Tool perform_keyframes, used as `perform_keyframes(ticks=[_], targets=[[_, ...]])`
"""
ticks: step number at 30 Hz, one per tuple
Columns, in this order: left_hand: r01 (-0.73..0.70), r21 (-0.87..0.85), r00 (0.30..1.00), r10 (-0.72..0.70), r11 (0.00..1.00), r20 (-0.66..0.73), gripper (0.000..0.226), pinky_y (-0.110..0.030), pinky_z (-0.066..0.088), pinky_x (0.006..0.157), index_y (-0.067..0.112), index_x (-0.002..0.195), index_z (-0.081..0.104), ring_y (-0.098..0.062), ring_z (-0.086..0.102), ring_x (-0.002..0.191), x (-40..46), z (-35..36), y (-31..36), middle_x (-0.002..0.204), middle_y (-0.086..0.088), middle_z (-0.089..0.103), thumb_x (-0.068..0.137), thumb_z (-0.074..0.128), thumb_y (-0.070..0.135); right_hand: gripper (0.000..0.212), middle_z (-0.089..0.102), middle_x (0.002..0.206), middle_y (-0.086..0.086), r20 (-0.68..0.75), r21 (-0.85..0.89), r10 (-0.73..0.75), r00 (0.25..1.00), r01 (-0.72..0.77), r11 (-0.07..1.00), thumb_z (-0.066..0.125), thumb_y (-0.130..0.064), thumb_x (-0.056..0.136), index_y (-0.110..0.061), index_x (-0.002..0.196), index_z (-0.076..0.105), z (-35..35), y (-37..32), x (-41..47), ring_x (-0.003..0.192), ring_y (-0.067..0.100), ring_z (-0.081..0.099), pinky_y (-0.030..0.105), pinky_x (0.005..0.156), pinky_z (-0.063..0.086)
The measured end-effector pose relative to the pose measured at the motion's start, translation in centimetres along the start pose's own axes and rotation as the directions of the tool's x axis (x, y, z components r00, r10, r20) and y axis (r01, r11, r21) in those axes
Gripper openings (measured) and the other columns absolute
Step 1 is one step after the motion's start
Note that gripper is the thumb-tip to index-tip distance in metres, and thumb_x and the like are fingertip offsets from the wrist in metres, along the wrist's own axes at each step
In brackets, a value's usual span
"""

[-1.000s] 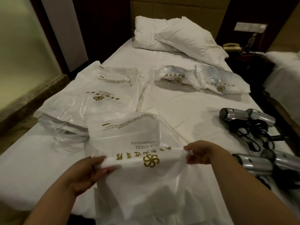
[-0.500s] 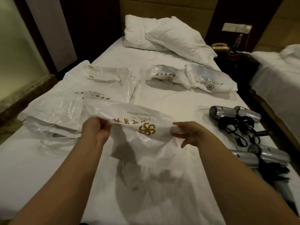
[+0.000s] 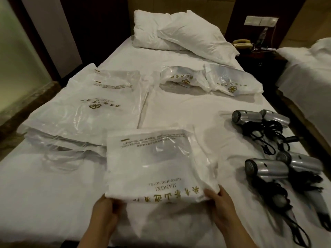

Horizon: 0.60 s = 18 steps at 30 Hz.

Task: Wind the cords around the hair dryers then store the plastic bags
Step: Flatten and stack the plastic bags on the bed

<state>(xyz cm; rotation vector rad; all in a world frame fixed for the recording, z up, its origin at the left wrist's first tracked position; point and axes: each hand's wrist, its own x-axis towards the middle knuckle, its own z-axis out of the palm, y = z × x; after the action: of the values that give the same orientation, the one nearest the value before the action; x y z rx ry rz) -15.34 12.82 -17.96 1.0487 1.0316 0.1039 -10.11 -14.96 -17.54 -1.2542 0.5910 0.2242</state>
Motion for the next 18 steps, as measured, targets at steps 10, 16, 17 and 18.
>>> perform_keyframes(ticks=[10,16,17,18], targets=[[-0.528,0.616,0.7,0.71,0.584,-0.073,0.044,-0.048,0.024,0.109,0.006,0.135,0.044,-0.035,0.031,0.134,-3.6,3.9,5.7,0.144,-0.022,0.034,0.092,0.053,0.011,0.066,0.014,0.154,0.011,0.109,-0.838,-0.543,0.833,0.371,0.401,0.062,-0.013,0.083,-0.009,0.141,0.032,4.9,-6.6,-2.7,0.139,0.03,0.02,0.039,0.111,0.022],[-0.367,0.92,0.886,0.354,0.141,0.299,0.061,-0.064,0.014,0.11,0.039,0.148,-0.003,-0.036,0.001,0.143,-1.0,8.5,0.9,0.158,0.001,-0.005,0.096,0.024,0.055,0.069,-0.012,0.158,0.002,0.195,-0.971,-0.268,0.944,0.225,0.085,0.034,-0.05,0.095,-0.027,0.15,0.001,9.7,-4.4,1.9,0.145,0.031,-0.005,0.061,0.112,0.003],[-0.368,0.926,0.892,0.315,0.087,0.325,0.061,-0.064,0.015,0.109,0.04,0.147,-0.006,-0.037,0.0,0.143,-0.4,8.4,0.2,0.157,0.002,-0.008,0.096,0.022,0.057,0.069,-0.01,0.159,0.001,0.146,-0.979,-0.219,0.965,0.174,0.11,0.03,-0.054,0.094,-0.027,0.15,0.0,9.1,-3.4,2.7,0.145,0.031,-0.005,0.063,0.11,0.002],[-0.369,0.929,0.893,0.286,0.026,0.347,0.062,-0.065,0.015,0.109,0.04,0.147,-0.01,-0.037,-0.003,0.143,0.0,8.2,-0.2,0.157,0.002,-0.012,0.096,0.02,0.058,0.07,-0.008,0.159,-0.001,0.107,-0.982,-0.178,0.978,0.132,0.135,0.025,-0.058,0.094,-0.026,0.15,-0.001,8.3,-2.3,3.3,0.145,0.031,-0.006,0.063,0.11,0.002]])
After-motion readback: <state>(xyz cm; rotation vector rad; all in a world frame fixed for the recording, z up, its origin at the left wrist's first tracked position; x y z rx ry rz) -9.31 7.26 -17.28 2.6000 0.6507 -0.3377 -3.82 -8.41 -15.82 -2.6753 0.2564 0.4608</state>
